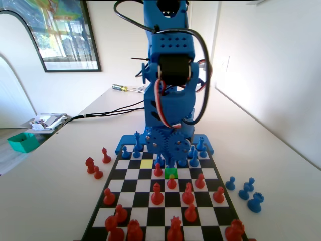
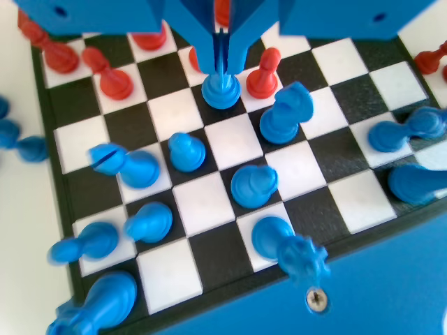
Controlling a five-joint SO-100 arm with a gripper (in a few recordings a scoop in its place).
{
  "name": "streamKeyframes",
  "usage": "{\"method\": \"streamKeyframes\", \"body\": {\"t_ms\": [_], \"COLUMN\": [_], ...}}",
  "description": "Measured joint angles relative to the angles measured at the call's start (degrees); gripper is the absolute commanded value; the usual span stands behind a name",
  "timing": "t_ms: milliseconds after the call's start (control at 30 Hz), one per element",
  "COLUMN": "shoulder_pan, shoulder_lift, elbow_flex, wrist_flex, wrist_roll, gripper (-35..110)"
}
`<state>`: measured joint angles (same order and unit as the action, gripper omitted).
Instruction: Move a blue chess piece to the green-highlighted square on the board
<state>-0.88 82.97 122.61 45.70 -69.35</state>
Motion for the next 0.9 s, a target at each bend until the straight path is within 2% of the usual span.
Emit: {"method": "streamKeyframes", "body": {"t_ms": [600, 900], "shoulder_pan": [0.3, 0.5], "shoulder_lift": [0.0, 0.0], "elbow_flex": [2.6, 2.8], "wrist_flex": [-4.0, -4.0], "wrist_roll": [-1.5, -1.5], "gripper": [2, 13]}}
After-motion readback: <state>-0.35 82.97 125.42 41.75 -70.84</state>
